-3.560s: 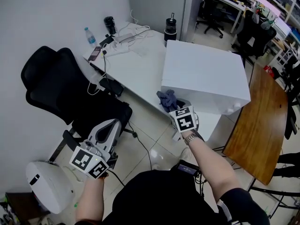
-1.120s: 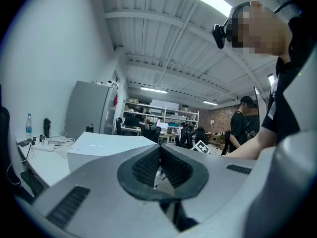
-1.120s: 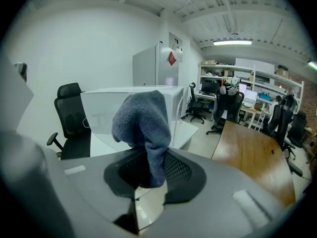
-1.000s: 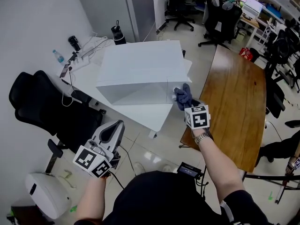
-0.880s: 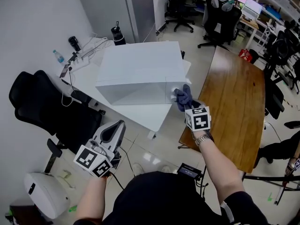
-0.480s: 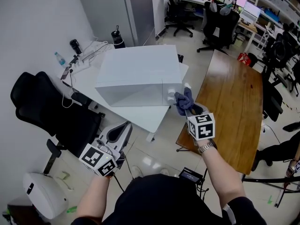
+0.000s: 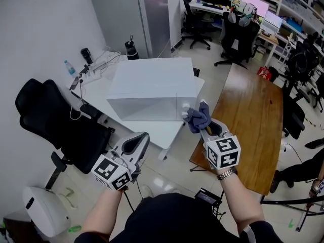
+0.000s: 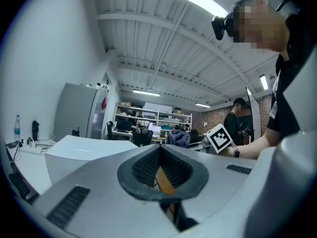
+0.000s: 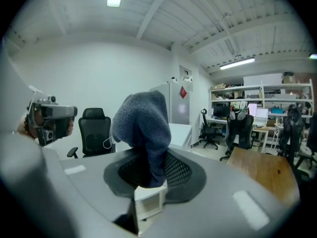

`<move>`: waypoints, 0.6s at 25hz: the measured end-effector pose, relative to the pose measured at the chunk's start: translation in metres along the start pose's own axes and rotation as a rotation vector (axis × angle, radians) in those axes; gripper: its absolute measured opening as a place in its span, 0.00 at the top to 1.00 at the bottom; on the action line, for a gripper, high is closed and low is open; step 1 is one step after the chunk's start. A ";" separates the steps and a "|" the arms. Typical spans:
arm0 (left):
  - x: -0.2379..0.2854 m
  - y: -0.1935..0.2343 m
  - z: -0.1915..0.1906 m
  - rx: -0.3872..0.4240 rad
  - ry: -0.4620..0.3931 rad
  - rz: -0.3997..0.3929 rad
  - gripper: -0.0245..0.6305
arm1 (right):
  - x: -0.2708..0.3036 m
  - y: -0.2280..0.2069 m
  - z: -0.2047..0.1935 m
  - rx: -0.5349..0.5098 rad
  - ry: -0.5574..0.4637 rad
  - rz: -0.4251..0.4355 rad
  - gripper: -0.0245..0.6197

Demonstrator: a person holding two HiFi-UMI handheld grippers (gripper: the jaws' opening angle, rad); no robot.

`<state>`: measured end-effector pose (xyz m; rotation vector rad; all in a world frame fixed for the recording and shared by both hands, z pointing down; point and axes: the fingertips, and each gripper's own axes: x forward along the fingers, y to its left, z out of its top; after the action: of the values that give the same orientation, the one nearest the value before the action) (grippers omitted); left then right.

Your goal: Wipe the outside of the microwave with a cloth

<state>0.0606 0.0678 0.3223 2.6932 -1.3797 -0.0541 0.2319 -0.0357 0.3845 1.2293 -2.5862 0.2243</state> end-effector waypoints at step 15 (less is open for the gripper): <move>-0.002 -0.002 0.025 0.038 -0.050 -0.003 0.96 | -0.022 0.057 0.039 -0.029 -0.087 0.097 0.83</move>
<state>0.0592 0.0682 0.2973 2.7429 -1.4046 -0.0977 0.1939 0.0061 0.3393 1.1281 -2.7168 0.1557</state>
